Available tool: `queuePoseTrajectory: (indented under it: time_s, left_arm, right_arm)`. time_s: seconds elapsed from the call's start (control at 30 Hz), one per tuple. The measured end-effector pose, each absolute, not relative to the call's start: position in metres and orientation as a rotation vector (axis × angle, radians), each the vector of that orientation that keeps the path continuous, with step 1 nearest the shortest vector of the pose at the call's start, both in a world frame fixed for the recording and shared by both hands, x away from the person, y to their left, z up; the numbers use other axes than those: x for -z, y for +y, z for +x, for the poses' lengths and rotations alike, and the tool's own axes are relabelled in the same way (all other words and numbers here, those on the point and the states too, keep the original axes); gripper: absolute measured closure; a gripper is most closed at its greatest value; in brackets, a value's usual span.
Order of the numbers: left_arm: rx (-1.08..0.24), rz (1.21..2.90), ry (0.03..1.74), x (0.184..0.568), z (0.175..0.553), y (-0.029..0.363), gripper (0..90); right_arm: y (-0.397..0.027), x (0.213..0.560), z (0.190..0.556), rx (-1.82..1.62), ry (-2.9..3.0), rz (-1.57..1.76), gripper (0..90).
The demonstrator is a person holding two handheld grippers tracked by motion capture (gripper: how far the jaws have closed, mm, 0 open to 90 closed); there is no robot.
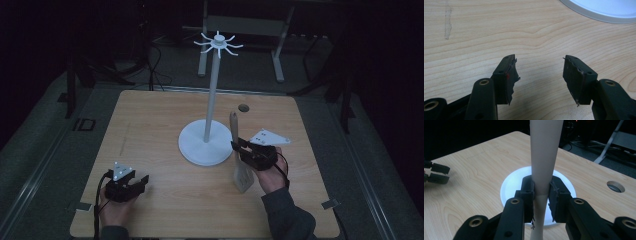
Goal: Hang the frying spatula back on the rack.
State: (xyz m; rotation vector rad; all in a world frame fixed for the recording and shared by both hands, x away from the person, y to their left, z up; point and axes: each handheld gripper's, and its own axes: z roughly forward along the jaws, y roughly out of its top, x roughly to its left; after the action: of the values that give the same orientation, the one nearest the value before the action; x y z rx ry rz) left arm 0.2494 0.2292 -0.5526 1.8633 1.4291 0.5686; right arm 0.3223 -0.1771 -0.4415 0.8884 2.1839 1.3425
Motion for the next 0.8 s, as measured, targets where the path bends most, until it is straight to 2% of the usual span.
queuePoseTrajectory:
  time_s: [0.8]
  left_arm:
    - [-0.569,1.862,1.43,0.553,0.25,0.229,43.9]
  right_arm:
    - [-0.162,0.418,0.326,-1.428,2.133,0.837,75.0]
